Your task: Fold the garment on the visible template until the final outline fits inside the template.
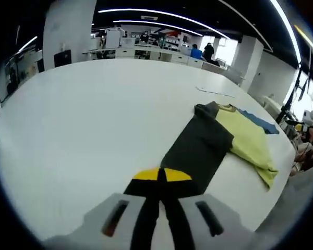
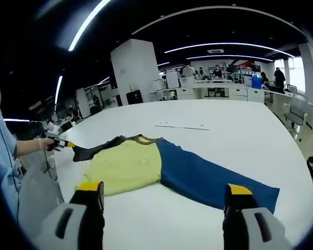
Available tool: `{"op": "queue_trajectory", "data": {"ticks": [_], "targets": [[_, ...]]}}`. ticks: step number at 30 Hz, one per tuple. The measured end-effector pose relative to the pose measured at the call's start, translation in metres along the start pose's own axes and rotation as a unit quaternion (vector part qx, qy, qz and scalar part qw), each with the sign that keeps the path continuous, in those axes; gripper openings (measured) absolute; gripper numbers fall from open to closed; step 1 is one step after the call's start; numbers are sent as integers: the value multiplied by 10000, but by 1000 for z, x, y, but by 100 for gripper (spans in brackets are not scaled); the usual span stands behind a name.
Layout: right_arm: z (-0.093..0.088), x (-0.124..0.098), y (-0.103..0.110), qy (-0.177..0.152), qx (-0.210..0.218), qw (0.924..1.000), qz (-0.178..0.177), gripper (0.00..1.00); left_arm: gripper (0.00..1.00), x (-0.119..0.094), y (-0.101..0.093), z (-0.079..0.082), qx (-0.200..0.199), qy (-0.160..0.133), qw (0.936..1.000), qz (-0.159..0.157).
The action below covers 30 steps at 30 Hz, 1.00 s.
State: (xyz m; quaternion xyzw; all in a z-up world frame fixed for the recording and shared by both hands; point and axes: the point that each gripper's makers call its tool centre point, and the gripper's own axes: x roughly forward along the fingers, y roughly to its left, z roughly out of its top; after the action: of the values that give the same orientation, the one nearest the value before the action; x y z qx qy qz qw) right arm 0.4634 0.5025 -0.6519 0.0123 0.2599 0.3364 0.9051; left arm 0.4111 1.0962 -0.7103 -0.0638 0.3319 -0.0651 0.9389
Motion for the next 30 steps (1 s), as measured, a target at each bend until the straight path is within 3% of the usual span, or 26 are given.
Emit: {"op": "queue_trajectory", "data": {"ticks": [2, 7, 14, 17, 21, 30], "targets": [[0, 1, 0, 14, 7, 10000, -9, 97, 0, 2, 13, 7, 175, -4, 9998, 128], [-5, 4, -1, 75, 19, 10000, -11, 96, 0, 11, 51, 20, 75, -36, 9993, 369], [-11, 8, -1, 216, 70, 9997, -14, 96, 0, 28, 99, 12, 93, 191, 9959, 885], [-13, 8, -2, 261, 79, 9996, -22, 96, 0, 33, 112, 10, -43, 268, 9942, 1044], [-15, 10, -2, 336, 79, 9994, -25, 96, 0, 42, 124, 10, 296, 469, 9915, 1175], [-15, 13, 0, 464, -18, 9989, 3, 95, 0, 67, 147, 22, 335, 631, 9890, 1297]]}}
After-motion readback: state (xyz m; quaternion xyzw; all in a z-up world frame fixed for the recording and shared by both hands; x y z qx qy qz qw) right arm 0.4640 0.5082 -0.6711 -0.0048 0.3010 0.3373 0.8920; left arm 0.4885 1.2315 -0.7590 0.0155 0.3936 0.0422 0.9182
